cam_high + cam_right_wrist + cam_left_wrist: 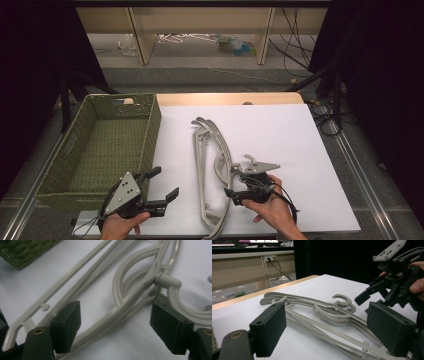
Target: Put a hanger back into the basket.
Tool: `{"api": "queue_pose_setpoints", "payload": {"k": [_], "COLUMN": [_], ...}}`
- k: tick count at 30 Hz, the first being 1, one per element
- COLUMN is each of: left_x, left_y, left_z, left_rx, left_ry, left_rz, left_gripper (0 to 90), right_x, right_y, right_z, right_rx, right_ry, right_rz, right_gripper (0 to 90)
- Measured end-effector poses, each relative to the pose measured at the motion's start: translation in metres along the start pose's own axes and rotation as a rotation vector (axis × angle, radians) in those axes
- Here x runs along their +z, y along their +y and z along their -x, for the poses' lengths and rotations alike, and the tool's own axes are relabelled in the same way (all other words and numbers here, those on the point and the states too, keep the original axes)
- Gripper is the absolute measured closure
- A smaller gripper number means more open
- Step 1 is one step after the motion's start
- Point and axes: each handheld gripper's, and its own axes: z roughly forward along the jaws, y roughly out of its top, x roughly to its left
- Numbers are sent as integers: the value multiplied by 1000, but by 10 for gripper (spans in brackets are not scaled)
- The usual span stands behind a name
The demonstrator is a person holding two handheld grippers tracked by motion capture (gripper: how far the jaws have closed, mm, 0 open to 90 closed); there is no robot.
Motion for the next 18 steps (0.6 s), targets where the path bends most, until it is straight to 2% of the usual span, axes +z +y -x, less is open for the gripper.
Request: {"api": "queue_pose_setpoints", "payload": {"k": [1,2,3,4,5,7,8,9,11,12,14,16,18], "left_x": [0,0,0,0,1,2,1,1,1,1,1,2,2], "left_y": [0,0,0,0,-1,-1,-1,-1,-1,-1,-1,-1,-1], "left_z": [0,0,0,0,1,1,2,2,2,1,2,2,2], "left_rx": [1,1,0,-1,-11,-11,-18,-23,-23,-5,-9,-8,-10], "left_ry": [-1,-2,-3,-3,-5,-9,-4,-4,-4,-9,-10,-10,-11], "left_rz": [0,-1,-1,-1,5,11,-1,-1,-1,-1,-2,-3,-4], "left_gripper": [159,158,158,159,159,159,159,160,160,160,161,162,162], "right_x": [5,16,16,22,24,27,31,35,37,39,41,41,40], "right_y": [1,3,3,4,7,8,9,11,12,12,13,13,15], "right_z": [0,0,0,0,-2,-1,-1,1,1,1,1,0,1], "right_rx": [-3,-30,-30,-26,-3,-10,-13,-20,-21,-19,-33,-52,-46], "right_ry": [-3,-17,-17,-20,-12,-21,-33,-43,-47,-53,-66,-85,-84], "right_rz": [-4,-23,-23,-27,-57,-65,-63,-91,-100,-102,-121,-122,-117], "right_gripper": [275,295,295,343,345,358,368,375,396,406,413,454,507]}}
